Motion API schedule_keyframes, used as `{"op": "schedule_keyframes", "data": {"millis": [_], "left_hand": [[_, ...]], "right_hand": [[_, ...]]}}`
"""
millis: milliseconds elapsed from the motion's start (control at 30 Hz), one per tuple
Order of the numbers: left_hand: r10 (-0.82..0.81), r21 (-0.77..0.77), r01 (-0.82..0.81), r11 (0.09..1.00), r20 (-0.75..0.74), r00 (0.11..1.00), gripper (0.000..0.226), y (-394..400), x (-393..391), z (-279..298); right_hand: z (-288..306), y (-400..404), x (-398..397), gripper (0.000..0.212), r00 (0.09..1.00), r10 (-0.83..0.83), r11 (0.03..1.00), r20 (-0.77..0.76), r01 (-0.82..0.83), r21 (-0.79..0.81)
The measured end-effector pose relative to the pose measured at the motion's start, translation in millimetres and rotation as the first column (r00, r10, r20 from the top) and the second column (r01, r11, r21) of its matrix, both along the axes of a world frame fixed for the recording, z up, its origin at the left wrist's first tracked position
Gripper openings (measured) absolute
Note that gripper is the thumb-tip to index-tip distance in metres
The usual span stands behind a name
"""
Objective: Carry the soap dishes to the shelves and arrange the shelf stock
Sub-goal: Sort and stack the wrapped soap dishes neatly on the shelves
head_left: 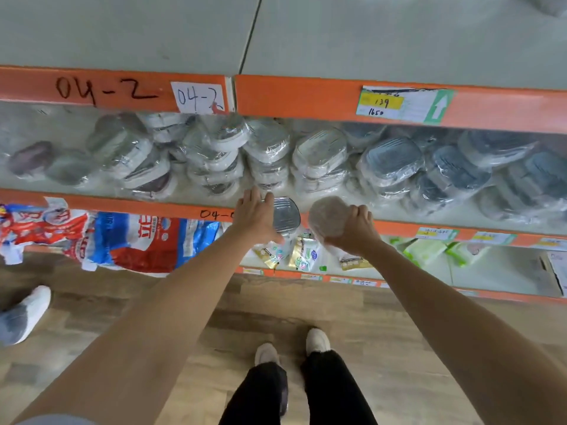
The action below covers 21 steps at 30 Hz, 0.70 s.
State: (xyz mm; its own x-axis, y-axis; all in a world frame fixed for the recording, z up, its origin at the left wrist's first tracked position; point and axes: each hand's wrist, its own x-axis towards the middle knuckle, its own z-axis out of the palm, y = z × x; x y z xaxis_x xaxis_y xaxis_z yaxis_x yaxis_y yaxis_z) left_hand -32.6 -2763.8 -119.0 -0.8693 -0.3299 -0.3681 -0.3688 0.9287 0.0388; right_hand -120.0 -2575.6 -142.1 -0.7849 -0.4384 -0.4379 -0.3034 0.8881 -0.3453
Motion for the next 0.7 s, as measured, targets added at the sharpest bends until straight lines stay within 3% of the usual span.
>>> {"op": "schedule_keyframes", "data": {"millis": [167,400,700], "left_hand": [[-0.026,-0.008,0.025,1.000,-0.047,0.999,0.103,-21,-13,-31],[0.008,0.008,-0.007,1.000,-0.141,0.990,0.101,-36,-28,-73],[-0.026,0.000,0.026,1.000,-0.175,0.984,0.102,-51,-53,-73]], "right_hand": [[-33,-21,-14,0.093,0.993,0.026,1.000,-0.114,-0.025,0.009],[-71,-27,-33,0.102,0.986,0.036,0.999,-0.160,-0.036,0.005],[-70,-35,-60,0.106,0.982,0.081,0.996,-0.171,-0.072,0.057]]}}
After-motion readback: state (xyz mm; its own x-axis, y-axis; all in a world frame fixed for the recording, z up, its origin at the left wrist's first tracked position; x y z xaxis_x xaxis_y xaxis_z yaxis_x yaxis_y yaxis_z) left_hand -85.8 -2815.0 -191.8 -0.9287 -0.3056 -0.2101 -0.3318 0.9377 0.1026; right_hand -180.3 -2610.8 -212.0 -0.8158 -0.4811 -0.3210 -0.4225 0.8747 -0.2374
